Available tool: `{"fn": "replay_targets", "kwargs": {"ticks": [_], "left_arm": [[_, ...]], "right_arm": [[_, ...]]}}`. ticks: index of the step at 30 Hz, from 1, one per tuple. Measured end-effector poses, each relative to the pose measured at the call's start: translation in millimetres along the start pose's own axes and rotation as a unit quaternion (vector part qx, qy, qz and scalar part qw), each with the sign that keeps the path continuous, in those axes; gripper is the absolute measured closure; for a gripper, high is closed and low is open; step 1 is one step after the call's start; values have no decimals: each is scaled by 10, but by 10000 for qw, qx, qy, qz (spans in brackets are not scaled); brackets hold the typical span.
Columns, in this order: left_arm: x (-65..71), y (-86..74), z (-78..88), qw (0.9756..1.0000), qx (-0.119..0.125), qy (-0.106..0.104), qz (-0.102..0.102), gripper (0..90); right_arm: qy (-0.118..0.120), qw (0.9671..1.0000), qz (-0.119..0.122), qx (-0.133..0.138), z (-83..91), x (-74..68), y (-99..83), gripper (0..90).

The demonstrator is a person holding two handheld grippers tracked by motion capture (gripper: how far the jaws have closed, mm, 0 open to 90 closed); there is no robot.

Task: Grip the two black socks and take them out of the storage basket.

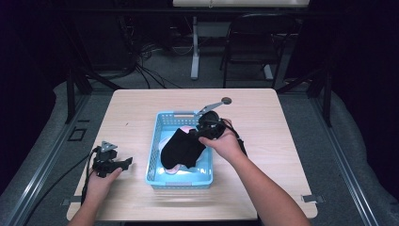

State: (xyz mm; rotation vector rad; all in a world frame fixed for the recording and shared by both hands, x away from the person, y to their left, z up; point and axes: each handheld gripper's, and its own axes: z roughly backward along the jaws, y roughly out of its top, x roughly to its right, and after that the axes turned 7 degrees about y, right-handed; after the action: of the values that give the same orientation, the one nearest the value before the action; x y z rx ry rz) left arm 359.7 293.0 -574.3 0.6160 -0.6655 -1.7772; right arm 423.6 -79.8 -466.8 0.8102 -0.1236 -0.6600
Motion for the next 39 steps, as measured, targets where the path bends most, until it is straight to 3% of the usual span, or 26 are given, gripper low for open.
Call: {"fn": "replay_targets", "kwargs": {"ticks": [6,15,16,17,18,20,29,39], "left_arm": [[0,6,0,10000,-25,-24,-28,277],[-1,8,-2,10000,-13,-24,-18,276],[-1,9,-1,10000,-18,-32,-23,276],[-1,10,-1,10000,-22,-34,-29,276],[-1,10,-1,10000,-18,-23,-36,277],[0,11,0,10000,-7,-17,-25,277],[0,11,3,10000,-5,-19,-25,277],[1,11,0,10000,-9,-15,-25,276]], "right_arm": [[86,9998,74,-184,-188,-38,28,645],[66,9997,11,-225,-361,-19,30,655],[76,9995,4,-294,-389,-14,30,718],[76,9995,4,-294,-389,-14,30,718],[58,9992,40,-384,-405,-13,26,829],[73,9991,26,-410,-410,-16,23,868],[189,9993,18,-318,-357,-34,31,876],[432,9990,104,-98,-148,-182,95,876]]}}
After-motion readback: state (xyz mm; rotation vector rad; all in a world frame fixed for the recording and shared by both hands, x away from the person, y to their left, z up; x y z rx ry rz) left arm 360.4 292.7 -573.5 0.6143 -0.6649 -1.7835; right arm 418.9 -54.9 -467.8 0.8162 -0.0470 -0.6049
